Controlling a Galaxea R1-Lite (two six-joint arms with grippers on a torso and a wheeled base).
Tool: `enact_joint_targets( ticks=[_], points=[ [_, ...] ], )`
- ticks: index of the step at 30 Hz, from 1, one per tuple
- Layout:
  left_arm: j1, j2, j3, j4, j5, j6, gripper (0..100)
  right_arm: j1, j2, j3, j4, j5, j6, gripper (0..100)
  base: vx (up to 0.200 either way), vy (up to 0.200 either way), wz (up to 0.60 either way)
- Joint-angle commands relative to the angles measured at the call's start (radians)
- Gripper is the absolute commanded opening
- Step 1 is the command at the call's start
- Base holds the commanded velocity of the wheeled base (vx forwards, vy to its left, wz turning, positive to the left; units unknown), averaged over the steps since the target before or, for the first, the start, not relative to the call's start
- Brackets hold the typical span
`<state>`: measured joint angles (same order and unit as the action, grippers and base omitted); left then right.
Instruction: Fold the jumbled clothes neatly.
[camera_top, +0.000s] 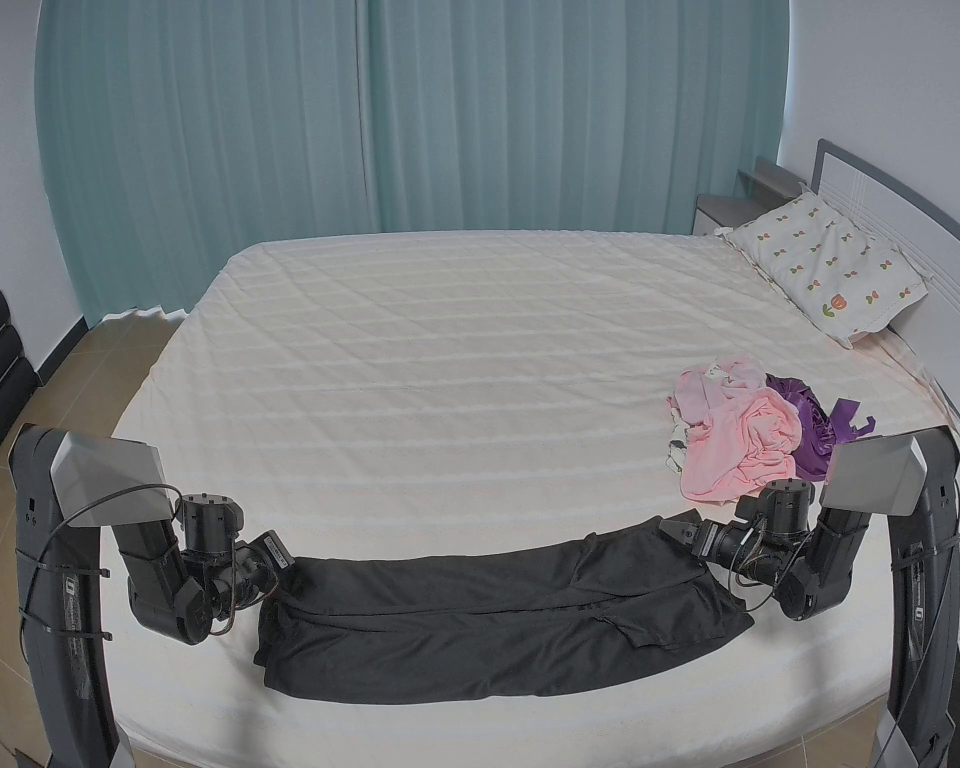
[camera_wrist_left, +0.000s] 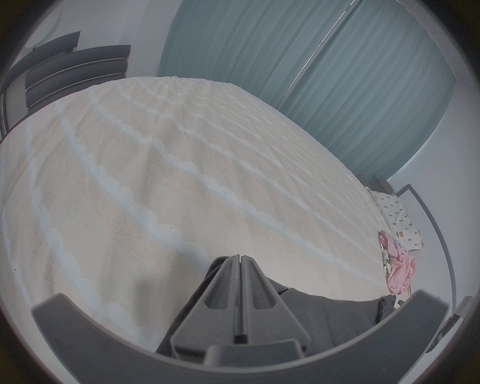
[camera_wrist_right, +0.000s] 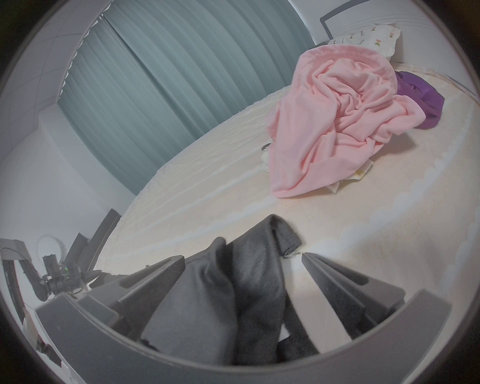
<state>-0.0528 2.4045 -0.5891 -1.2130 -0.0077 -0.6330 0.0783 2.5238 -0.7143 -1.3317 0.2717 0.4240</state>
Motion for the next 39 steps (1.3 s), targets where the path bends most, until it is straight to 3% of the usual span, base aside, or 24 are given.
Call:
enact_joint_targets(
  ticks=[1,19,23,31,32,34,39],
  points=[
    [0.002,-0.002,0.002,0.0,0.002,-0.001,0,0.001,0.035,-0.047,0.016,-0.034,0.002,0,0.0,0.0,0.0],
    [0.045,0.001,-0.018,-0.005,0.008,-0.044,0,-0.011,0.03,-0.082,-0.009,-0.046,0.062,0,0.0,0.0,0.0],
    [0.053,0.001,-0.026,-0.005,0.038,-0.053,0,-0.009,0.039,-0.083,-0.041,-0.074,0.07,0,0.0,0.0,0.0],
    [0.059,-0.024,-0.012,-0.005,0.009,-0.057,0,-0.005,0.039,-0.071,-0.046,-0.075,0.07,0,0.0,0.0,0.0],
    [0.064,-0.027,-0.012,-0.005,-0.006,-0.057,100,-0.005,0.039,-0.07,-0.046,-0.075,0.07,0,0.0,0.0,0.0],
    [0.065,-0.03,-0.012,-0.005,-0.015,-0.057,100,-0.003,0.039,-0.07,-0.046,-0.075,0.07,0,0.0,0.0,0.0],
    [0.103,-0.036,-0.018,0.0,-0.235,-0.057,100,0.001,0.039,-0.07,-0.044,-0.075,0.068,0,0.0,0.0,0.0]
  ],
)
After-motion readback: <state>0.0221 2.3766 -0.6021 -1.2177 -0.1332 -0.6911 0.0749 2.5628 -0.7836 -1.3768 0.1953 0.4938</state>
